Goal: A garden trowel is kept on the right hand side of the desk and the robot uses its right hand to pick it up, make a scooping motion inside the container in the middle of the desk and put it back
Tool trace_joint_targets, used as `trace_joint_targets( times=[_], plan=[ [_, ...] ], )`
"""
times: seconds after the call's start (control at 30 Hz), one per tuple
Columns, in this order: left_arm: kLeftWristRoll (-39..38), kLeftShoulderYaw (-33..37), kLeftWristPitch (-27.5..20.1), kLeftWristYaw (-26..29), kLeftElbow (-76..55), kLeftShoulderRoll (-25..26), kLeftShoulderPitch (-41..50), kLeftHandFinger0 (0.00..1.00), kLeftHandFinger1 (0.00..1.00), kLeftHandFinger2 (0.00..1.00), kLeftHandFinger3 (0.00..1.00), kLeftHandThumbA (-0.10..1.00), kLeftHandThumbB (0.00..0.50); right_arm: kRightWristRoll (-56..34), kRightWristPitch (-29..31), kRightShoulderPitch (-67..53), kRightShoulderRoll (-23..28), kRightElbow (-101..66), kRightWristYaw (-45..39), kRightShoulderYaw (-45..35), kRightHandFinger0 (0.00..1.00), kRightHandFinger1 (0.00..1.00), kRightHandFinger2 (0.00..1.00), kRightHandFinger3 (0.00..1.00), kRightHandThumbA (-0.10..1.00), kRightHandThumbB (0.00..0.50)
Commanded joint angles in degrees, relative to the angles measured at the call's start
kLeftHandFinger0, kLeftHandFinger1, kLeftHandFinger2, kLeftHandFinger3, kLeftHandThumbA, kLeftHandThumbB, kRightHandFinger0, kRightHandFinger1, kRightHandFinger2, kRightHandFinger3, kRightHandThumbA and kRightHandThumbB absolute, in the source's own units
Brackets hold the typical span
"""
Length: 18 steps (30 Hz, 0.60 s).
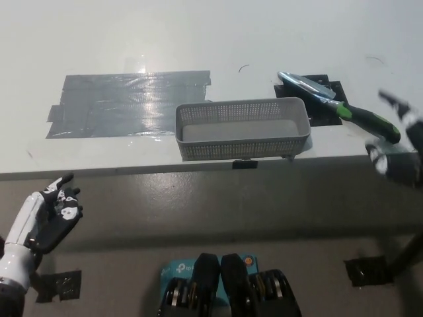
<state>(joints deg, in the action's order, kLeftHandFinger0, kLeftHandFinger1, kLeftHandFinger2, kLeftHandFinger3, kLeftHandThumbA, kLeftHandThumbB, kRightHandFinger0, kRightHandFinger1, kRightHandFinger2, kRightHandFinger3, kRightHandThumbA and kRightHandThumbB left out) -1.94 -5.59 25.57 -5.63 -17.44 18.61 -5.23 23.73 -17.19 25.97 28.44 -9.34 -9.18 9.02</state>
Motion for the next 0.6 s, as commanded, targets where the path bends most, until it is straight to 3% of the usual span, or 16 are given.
trace_joint_targets(
  times=[0.0, 0.13, 0.57],
  plan=[
    [-0.3, 0.3, 1.2, -1.3, -2.0, 0.9, -0.3, 0.73, 0.86, 1.00, 1.00, -0.08, 0.060, 10.2, -1.1, 9.7, 2.2, 4.8, 1.8, 1.9, 1.00, 1.00, 1.00, 1.00, 1.00, 0.500],
    [-0.6, 0.3, 1.4, -1.4, -2.1, 0.9, -0.3, 0.75, 0.86, 1.00, 1.00, -0.07, 0.064, 11.7, -3.0, 16.5, 1.4, 12.8, 0.5, 3.9, 1.00, 1.00, 1.00, 1.00, 1.00, 0.500],
    [-0.8, 1.0, 1.3, -1.9, -2.1, 0.6, 0.3, 0.72, 0.85, 1.00, 1.00, -0.06, 0.065, 11.1, -3.3, 20.9, -4.3, 37.6, 1.3, 8.0, 1.00, 1.00, 1.00, 1.00, 1.00, 0.500]
  ],
)
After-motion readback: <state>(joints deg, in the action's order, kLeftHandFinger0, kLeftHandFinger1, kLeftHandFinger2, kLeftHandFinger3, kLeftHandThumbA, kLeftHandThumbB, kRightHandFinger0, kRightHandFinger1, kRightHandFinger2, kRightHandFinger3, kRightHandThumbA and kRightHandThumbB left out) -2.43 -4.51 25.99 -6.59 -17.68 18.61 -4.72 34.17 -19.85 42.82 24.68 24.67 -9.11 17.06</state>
